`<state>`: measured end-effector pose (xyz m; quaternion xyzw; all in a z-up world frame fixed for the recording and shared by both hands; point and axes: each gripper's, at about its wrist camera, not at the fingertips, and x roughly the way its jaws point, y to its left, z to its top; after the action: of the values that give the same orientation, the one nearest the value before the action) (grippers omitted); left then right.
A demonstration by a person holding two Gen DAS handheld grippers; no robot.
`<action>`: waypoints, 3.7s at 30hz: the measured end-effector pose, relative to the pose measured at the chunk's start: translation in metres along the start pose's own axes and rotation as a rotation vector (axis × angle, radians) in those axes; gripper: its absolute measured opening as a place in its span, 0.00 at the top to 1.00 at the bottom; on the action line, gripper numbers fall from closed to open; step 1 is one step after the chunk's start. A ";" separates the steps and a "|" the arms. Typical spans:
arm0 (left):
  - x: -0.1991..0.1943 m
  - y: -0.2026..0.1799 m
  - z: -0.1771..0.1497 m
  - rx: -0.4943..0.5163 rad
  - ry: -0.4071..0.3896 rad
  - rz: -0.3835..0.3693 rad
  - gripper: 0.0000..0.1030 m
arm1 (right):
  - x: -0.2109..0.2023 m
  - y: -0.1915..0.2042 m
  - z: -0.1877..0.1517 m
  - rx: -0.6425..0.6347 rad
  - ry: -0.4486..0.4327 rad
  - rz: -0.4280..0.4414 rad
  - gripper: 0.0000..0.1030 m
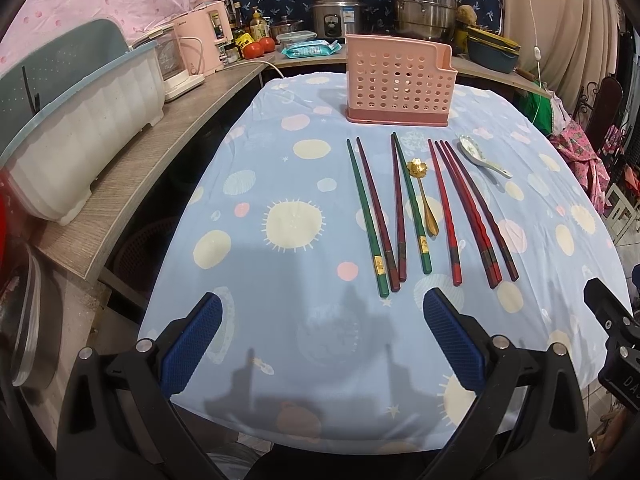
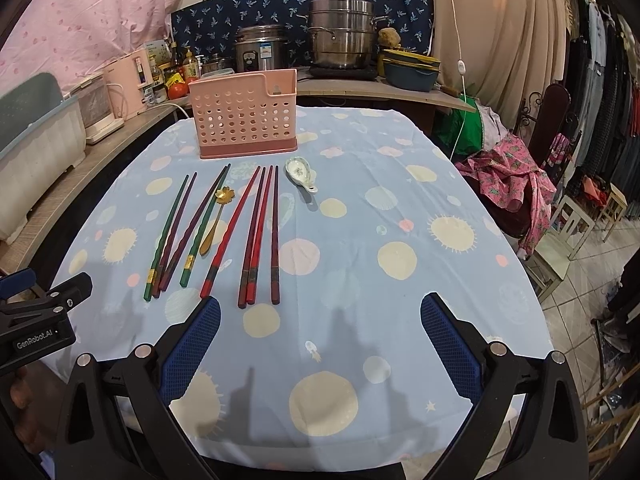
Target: Organize utensils
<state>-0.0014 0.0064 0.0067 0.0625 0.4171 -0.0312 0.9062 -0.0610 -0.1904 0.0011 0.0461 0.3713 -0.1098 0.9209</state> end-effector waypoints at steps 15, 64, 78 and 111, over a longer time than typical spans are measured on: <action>-0.001 -0.001 0.001 0.003 -0.007 0.000 0.07 | -0.001 0.001 0.000 -0.001 -0.003 0.000 0.07; 0.009 -0.006 0.003 -0.016 0.016 -0.022 0.07 | 0.002 0.006 0.001 0.000 0.006 -0.001 0.07; 0.075 -0.002 0.004 -0.049 0.102 -0.076 0.08 | 0.033 0.003 0.008 0.006 0.053 0.002 0.07; 0.115 -0.005 0.021 -0.018 0.141 -0.129 0.93 | 0.112 -0.007 0.076 0.059 0.057 0.129 0.53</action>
<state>0.0889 -0.0016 -0.0672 0.0293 0.4834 -0.0814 0.8711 0.0670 -0.2290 -0.0214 0.1003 0.3902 -0.0598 0.9133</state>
